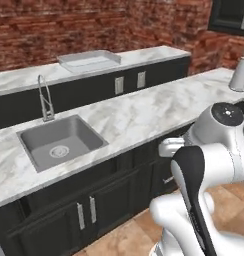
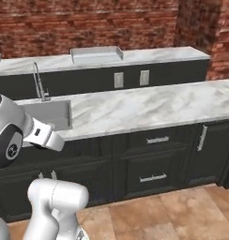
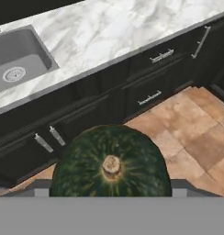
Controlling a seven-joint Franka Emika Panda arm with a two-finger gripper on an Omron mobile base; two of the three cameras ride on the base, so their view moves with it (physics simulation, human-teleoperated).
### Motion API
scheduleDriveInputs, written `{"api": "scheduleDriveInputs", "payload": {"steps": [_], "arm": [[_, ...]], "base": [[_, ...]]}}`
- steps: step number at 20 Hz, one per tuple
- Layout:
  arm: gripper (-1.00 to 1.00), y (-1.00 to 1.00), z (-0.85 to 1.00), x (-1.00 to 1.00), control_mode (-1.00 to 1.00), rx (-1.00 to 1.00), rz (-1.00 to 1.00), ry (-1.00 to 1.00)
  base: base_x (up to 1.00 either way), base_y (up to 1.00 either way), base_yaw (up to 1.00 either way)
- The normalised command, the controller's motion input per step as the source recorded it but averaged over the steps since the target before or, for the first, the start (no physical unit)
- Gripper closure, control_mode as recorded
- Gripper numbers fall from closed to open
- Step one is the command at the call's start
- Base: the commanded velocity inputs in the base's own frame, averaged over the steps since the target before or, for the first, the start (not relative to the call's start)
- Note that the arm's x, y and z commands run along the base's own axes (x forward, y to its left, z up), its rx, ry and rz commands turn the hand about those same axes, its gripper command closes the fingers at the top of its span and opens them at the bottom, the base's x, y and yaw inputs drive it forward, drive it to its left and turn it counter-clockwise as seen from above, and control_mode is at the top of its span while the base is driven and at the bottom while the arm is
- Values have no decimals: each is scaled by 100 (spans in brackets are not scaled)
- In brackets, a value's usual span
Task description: Place the cold items (cucumber and squash) from the fridge in one tupperware on the dining counter. Place the warm items (kebab skewer and hot dog) in the stove area in another tupperware.
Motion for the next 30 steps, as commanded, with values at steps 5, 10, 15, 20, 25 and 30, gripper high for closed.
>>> {"api": "scheduleDriveInputs", "payload": {"steps": [5, 10, 15, 20, 25, 30], "arm": [[100, 0, 0, 0, 100, 0, 0, 0], [100, 0, 0, 0, 100, 0, 0, 0], [100, 0, 0, 0, 100, 0, 0, 0], [100, 0, 0, 0, 100, 0, 0, 0], [100, 0, 0, 0, 100, 0, 0, 0], [100, 0, 0, 0, 100, 0, 0, 0]], "base": [[-8, 49, 53], [13, 86, 34], [13, 100, 25], [21, 100, 12], [12, 100, 9], [16, 100, 8]]}}
